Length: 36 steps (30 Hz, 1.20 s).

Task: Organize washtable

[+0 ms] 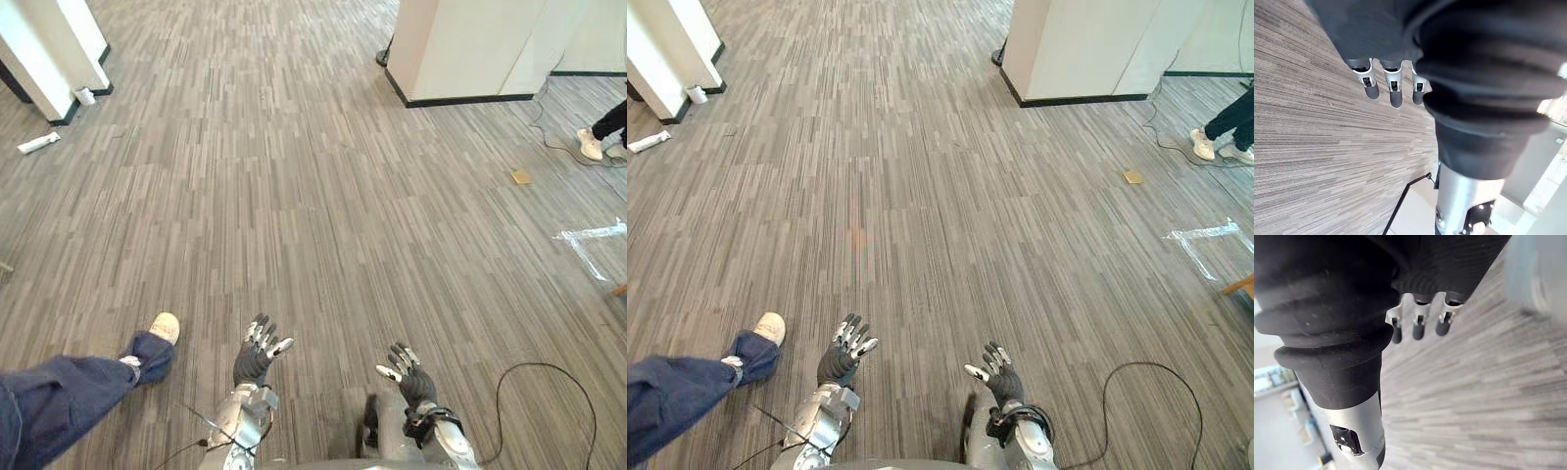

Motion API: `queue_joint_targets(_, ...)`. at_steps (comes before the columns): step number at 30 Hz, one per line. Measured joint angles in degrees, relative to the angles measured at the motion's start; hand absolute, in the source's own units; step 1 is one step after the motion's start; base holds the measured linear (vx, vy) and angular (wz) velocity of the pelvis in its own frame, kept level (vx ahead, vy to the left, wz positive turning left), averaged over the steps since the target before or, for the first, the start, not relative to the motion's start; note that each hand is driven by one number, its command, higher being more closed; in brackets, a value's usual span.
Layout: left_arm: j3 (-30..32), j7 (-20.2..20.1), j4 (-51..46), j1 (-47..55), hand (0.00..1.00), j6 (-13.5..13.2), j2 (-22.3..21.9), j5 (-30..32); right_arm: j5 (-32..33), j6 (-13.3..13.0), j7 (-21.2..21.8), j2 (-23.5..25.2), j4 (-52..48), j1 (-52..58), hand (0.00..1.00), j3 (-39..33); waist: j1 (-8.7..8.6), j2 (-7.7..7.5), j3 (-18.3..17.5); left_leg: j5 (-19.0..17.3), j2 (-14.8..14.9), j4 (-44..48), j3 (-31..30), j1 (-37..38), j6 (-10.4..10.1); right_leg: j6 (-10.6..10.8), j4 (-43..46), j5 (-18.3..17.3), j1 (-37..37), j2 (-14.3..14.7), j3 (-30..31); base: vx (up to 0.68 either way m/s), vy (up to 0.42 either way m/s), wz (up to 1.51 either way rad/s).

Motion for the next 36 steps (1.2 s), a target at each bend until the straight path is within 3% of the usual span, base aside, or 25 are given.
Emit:
queue_joint_targets(1, 0.08, 0.43, 2.93, -0.14, 0.00, 0.10, -0.76, 0.21, -0.73, 0.19, 0.30, -1.35, 0.13, -0.57, 0.00, 0.89, 0.64, 2.63, -1.13, 0.02, 2.52, 2.11, -0.49, 2.32, -1.82, -8.14, 2.77, 10.18, -0.08, 1.04, -0.20, 1.14, -0.220, 0.17)
queue_joint_targets(3, -1.03, 0.71, 3.75, -0.65, 0.00, 0.16, -1.24, 0.20, -1.02, 0.20, 0.76, -1.54, 0.13, -1.64, 0.00, 0.49, 1.17, 4.58, -1.42, 3.85, 4.50, 6.55, -1.14, 0.56, -6.22, -8.97, 6.33, 12.48, -0.75, 1.98, 0.55, 0.97, -0.254, -0.05)
queue_joint_targets(4, -1.69, 0.70, 4.67, -1.55, 0.00, 0.10, -1.48, 0.17, -1.31, 0.33, 1.18, -1.81, 0.13, -2.61, 0.00, -0.02, 1.49, 6.20, -1.36, 12.45, 6.05, 16.17, -2.36, -2.93, -8.20, -9.29, 11.00, 10.76, -0.06, 3.13, 0.81, 0.74, -0.243, -0.10)
queue_joint_targets(5, -1.62, 0.69, 5.26, -1.92, 0.00, 0.10, -1.98, -0.04, -1.30, 0.41, 1.20, -2.08, 0.13, -3.19, 0.00, 0.02, 1.62, 6.62, -1.11, 18.33, 7.04, 21.20, -2.38, -4.95, -10.18, -9.15, 12.03, 8.62, 1.16, 3.60, 0.73, 1.04, -0.307, -0.30)
queue_joint_targets(6, -0.71, 0.74, 6.42, -1.82, 0.00, 0.10, -2.90, -0.50, -1.00, 0.71, 1.31, -2.76, 0.15, -4.50, 0.00, 1.05, 2.00, 7.13, -0.92, 33.55, 9.38, 31.44, -1.96, -9.37, -13.66, -8.47, 12.46, 5.07, 4.58, 5.02, 1.94, 0.63, -0.139, -0.32)
queue_joint_targets(7, -0.64, 0.74, 6.61, -1.99, 0.00, 0.08, -3.43, -1.06, -0.77, 0.77, 1.24, -2.68, 0.07, -4.98, 0.00, 1.12, 2.29, 7.60, -0.69, 34.83, 11.43, 39.72, -1.48, -12.92, -13.57, -8.27, 11.77, 3.76, 6.78, 6.11, 1.86, 0.79, -0.166, -0.52)
queue_joint_targets(8, -0.91, 0.65, 6.57, -2.32, 0.00, 0.04, -4.19, -2.14, 0.42, 0.70, 0.93, -3.03, 0.01, -5.95, 0.00, 0.86, 3.30, 8.82, 0.06, 30.81, 16.20, 56.64, 0.92, -18.73, -12.25, -8.98, 10.23, 2.15, 12.19, 8.95, 1.95, 0.66, -0.090, -0.62)
queue_joint_targets(9, -0.86, 0.84, 6.98, -2.01, 0.00, 0.19, -4.30, -3.15, 1.10, 0.61, 0.59, -3.15, -0.02, -6.63, 0.00, 0.81, 3.87, 8.13, 1.00, 25.26, 19.41, 66.10, 3.93, -23.54, -6.60, -9.37, 8.08, 0.57, 17.76, 10.70, 2.65, 0.52, -0.071, -0.61)
queue_joint_targets(11, 0.00, 0.81, 6.89, -0.74, 0.00, 0.39, -4.06, -3.60, 2.30, 0.10, -0.22, -2.93, -0.75, -6.53, 0.00, 0.88, 4.25, 6.72, 1.51, 18.65, 21.06, 65.95, 9.77, -28.85, -0.48, -8.87, 2.98, -1.21, 25.39, 11.48, 5.35, 0.63, -0.035, -0.57)
queue_joint_targets(12, 1.31, 0.81, 6.55, 0.52, 0.00, 0.44, -4.42, -3.60, 3.20, -0.19, -0.28, -3.04, -1.44, -6.86, 0.00, 1.09, 4.90, 5.99, 1.77, 15.14, 21.75, 61.39, 13.67, -32.91, 0.71, -8.10, -0.10, -1.68, 28.87, 11.93, 8.01, 0.66, -0.007, -0.76)
queue_joint_targets(13, 1.95, 0.85, 6.49, 0.89, 0.00, 0.44, -4.57, -3.60, 3.56, -0.21, -0.26, -3.05, -1.45, -7.01, 0.00, 1.23, 5.03, 6.09, 1.72, 14.10, 22.20, 58.05, 14.93, -34.83, 0.84, -7.42, -1.63, -2.09, 30.28, 12.16, 8.73, 0.49, 0.040, -0.91)
queue_joint_targets(15, 3.86, 0.85, 5.84, 3.64, 0.00, 0.53, -4.89, -3.66, 4.45, -0.18, -0.20, -3.05, -1.40, -6.62, 0.00, 1.41, 5.21, 6.82, 1.76, 13.47, 21.84, 36.21, 17.09, -39.06, 0.29, -5.52, -4.69, -3.99, 34.23, 12.45, 10.57, 0.48, 0.113, -0.74)
queue_joint_targets(16, 4.18, 0.90, 5.89, 3.78, 0.00, 0.61, -4.97, -3.66, 4.70, -0.13, -0.25, -3.09, -1.38, -6.27, 0.00, 1.39, 5.28, 6.94, 1.79, 13.84, 21.28, 30.65, 17.03, -40.18, -0.25, -5.21, -4.91, -4.74, 35.47, 12.45, 10.91, 0.56, 0.181, -0.36)
queue_joint_targets(18, 5.39, 0.90, 4.87, 4.04, 0.00, 0.65, -5.57, -3.65, 4.90, -0.09, -0.26, -3.11, -1.33, -4.60, 0.00, 1.35, 5.30, 6.95, 1.66, 19.21, 16.66, 2.95, 13.84, -40.03, -8.02, -2.45, -5.62, -8.36, 40.02, 12.06, 11.05, 0.70, 0.262, -0.04)
queue_joint_targets(19, 5.62, 0.96, 4.48, 4.04, 0.00, 0.60, -5.57, -3.65, 4.85, -0.09, -0.27, -3.11, -1.29, -4.27, 0.00, 1.38, 5.51, 7.27, 1.46, 19.36, 16.30, -0.47, 12.93, -40.28, -8.30, -1.25, -5.46, -9.31, 40.84, 12.27, 11.02, 0.66, 0.291, -0.13)
queue_joint_targets(20, 6.03, 1.17, 4.53, 3.95, 0.00, 0.54, -5.33, -3.65, 4.75, -0.07, -0.28, -2.77, -0.37, -4.06, 0.00, 1.67, 6.46, 7.33, 1.12, 22.39, 15.91, 0.17, 11.42, -40.78, -5.36, 0.38, -4.35, -12.04, 42.95, 11.55, 11.62, 0.80, 0.396, -0.36)
queue_joint_targets(21, 6.42, 1.33, 4.51, 4.40, 0.00, 0.57, -5.04, -3.65, 4.76, 0.05, -0.29, -2.31, 1.39, -4.22, 0.00, 2.75, 7.08, 4.34, -0.08, 25.68, 14.09, 3.84, 10.86, -40.93, -2.48, 2.03, -2.57, -13.56, 43.61, 8.38, 12.47, 0.65, 0.328, -0.46)
queue_joint_targets(22, 7.03, 1.34, 4.23, 4.69, 0.00, 0.57, -5.02, -3.65, 4.74, 0.11, -0.16, -2.20, 1.60, -4.13, 0.00, 3.60, 7.41, 3.27, -0.69, 25.54, 13.25, 6.29, 10.00, -41.71, -1.99, 2.40, -1.18, -13.59, 43.07, 7.03, 12.75, 0.78, 0.384, -0.62)
queue_joint_targets(23, 8.51, 1.35, 3.48, 5.18, 0.00, 0.57, -5.21, -3.64, 4.64, 0.14, 0.27, -1.43, 1.63, -4.10, 0.00, 4.83, 7.99, 1.80, -1.68, 22.67, 11.71, 11.85, 8.94, -43.07, 2.50, 2.51, 3.73, -13.55, 41.41, 4.57, 13.05, 0.53, 0.263, -0.42)
queue_joint_targets(25, 10.25, 1.41, 3.25, 5.04, 0.00, 0.58, -5.08, -3.62, 3.84, 0.14, 0.76, -0.41, 1.66, -4.29, 0.00, 5.35, 7.55, -0.37, -2.76, 16.88, 9.75, 18.77, 9.74, -42.87, 5.37, 2.89, 17.33, -12.59, 36.79, -0.05, 12.69, 0.71, 0.356, -0.09)
queue_joint_targets(28, 9.52, 1.88, 2.75, 4.46, 0.00, 0.57, -4.37, -3.49, 3.15, 0.53, 1.17, -0.19, 3.44, -5.25, 0.00, 5.50, 6.44, -0.65, -2.58, 8.83, 5.90, 18.44, 10.06, -34.32, 6.35, 1.14, 44.59, 1.69, 27.87, -6.69, 13.03, 0.66, 0.314, 0.21)
queue_joint_targets(30, 9.55, 2.24, 2.60, 4.33, 0.00, 0.53, -2.78, -3.12, 2.63, 0.90, 1.22, -0.20, 3.84, -6.58, 0.00, 5.91, 6.33, 0.34, -1.95, 7.12, 4.96, 14.21, 9.99, -26.28, 6.02, -1.72, 55.65, -1.98, 22.28, -7.50, 11.91, 0.59, 0.154, 0.01)
queue_joint_targets(33, 8.61, 2.27, 0.83, 4.37, 0.00, -0.17, -1.96, -2.76, 2.62, 0.81, 1.22, -0.53, 2.80, -6.25, 0.00, 5.74, 4.89, 2.34, -1.58, 7.14, 4.09, 4.53, 9.14, -14.90, 5.66, -3.22, 55.66, -7.95, 14.06, -7.37, 4.18, 0.55, 0.081, 0.15)
queue_joint_targets(34, 7.54, 2.20, 0.91, 3.72, 0.00, -0.39, -1.62, -2.74, 2.66, 0.78, 1.25, -0.52, 2.17, -6.31, 0.00, 5.72, 3.95, 2.51, -1.51, 6.82, 4.17, 2.88, 8.06, -13.08, 5.05, -3.06, 52.06, -9.31, 10.86, -6.73, 2.91, 0.53, -0.034, 0.53)
queue_joint_targets(36, 3.98, 2.06, 1.71, 0.94, 0.00, -0.34, -1.14, -2.36, 2.71, 1.03, 1.22, -0.76, 2.10, -5.73, 0.00, 5.05, 1.83, 2.84, -1.12, 5.03, 5.19, 0.44, 5.86, -9.45, 2.15, -1.09, 31.71, -8.19, 4.45, -4.54, 2.96, 0.60, -0.131, 0.64)
